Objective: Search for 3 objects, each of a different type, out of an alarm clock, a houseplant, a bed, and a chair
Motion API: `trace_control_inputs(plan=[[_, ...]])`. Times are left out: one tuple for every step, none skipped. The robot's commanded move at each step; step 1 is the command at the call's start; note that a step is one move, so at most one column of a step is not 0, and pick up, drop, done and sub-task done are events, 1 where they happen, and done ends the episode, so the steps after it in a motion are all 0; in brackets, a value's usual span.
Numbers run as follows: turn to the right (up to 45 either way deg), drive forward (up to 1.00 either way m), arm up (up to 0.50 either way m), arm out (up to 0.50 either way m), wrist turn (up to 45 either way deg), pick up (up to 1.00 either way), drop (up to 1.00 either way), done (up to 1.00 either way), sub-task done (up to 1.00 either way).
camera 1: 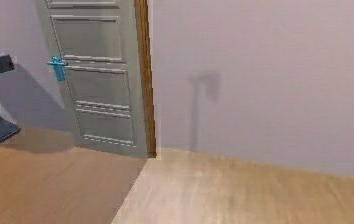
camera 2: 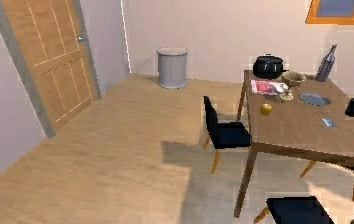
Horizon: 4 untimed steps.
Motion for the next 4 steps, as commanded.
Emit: trace_control_inputs(plan=[[0.0,0.1,0.0,0.0,0.0,0.0,0.0,0.0,0.0],[-45.0,0.0,0.0,0.0,0.0,0.0,0.0,0.0,0.0],[-6.0,0.0,0.0,0.0,0.0,0.0,0.0,0.0,0.0],[0.0,0.5,0.0,0.0,0.0,0.0,0.0,0.0,0.0]])
